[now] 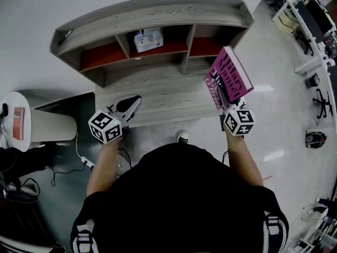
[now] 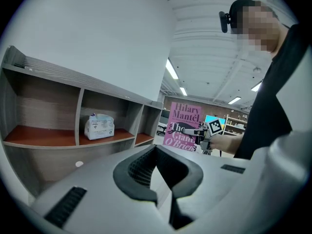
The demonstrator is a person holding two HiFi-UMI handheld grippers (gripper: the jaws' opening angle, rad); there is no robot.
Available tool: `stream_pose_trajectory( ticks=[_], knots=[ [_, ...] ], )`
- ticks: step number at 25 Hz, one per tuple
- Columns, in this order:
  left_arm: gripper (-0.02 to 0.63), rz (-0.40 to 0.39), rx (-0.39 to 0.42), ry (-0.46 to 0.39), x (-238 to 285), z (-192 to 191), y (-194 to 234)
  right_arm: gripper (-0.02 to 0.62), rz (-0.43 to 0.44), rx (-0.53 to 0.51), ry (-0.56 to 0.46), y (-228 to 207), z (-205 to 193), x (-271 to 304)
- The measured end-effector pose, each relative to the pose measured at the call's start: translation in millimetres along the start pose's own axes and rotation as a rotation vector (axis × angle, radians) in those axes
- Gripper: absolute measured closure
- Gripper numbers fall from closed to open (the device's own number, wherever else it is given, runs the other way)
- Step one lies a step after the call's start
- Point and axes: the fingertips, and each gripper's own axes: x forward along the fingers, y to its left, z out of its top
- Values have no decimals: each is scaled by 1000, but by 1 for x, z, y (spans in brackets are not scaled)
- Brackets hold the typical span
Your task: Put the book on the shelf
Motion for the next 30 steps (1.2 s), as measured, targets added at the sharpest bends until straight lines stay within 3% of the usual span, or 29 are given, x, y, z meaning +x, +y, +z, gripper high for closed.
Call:
stream_pose_trajectory(
  ticks=[21,27,30],
  knots=[
    [588,17,-8,-11,28,13,17,448,38,12,15,-19,4,31],
    [587,-20,-47,-33,42,19,15,448,45,-4,25,-26,4,38],
    [587,-19,-29,-27,48,22,15,448,45,-11,33,-32,4,41]
  ],
)
